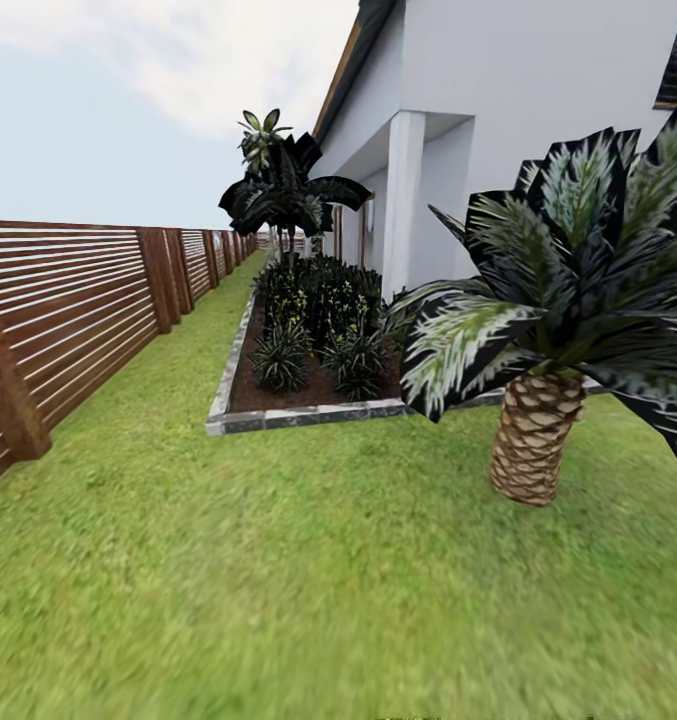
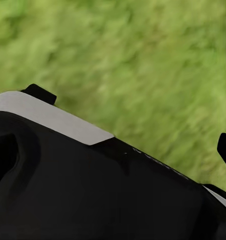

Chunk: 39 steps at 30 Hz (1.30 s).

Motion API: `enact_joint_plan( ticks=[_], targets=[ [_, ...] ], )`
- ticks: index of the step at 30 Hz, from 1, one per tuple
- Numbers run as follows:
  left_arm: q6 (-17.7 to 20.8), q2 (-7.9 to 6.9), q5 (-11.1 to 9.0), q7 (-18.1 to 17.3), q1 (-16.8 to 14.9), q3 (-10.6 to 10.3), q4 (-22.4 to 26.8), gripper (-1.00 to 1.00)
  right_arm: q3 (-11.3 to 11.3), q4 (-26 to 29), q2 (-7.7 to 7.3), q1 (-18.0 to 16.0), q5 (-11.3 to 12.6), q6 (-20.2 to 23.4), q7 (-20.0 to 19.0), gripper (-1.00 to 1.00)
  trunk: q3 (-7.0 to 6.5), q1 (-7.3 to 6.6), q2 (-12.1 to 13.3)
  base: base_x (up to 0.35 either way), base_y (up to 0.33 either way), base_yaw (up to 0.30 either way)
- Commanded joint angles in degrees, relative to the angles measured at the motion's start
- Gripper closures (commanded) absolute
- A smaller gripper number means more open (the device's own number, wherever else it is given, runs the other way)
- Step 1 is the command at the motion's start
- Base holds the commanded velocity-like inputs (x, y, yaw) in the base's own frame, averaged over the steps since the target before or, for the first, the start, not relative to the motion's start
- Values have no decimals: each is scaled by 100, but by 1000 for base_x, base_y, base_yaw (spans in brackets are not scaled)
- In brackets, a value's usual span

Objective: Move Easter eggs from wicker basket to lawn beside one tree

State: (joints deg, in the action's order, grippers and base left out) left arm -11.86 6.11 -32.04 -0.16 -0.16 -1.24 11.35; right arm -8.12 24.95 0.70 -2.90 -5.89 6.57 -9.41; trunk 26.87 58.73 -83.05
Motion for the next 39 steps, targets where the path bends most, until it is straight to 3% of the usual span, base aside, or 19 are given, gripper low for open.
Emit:
enact_joint_plan(
  ticks=[1,16,39],
  targets=[
    [-22,0,-32,-2,-2,-15,-1,-100,3,11,1,-1,-61,30,-17,-100,6,0,-3,0,0,-300],
    [-19,2,-31,-2,-2,-17,-1,-100,3,10,1,-2,-59,33,-17,-100,6,0,-3,0,-146,-300],
    [-21,2,-36,-2,-2,-17,-2,-100,-5,-145,1,-4,-69,29,-17,-100,8,0,-3,0,-6,-299]
  ],
)
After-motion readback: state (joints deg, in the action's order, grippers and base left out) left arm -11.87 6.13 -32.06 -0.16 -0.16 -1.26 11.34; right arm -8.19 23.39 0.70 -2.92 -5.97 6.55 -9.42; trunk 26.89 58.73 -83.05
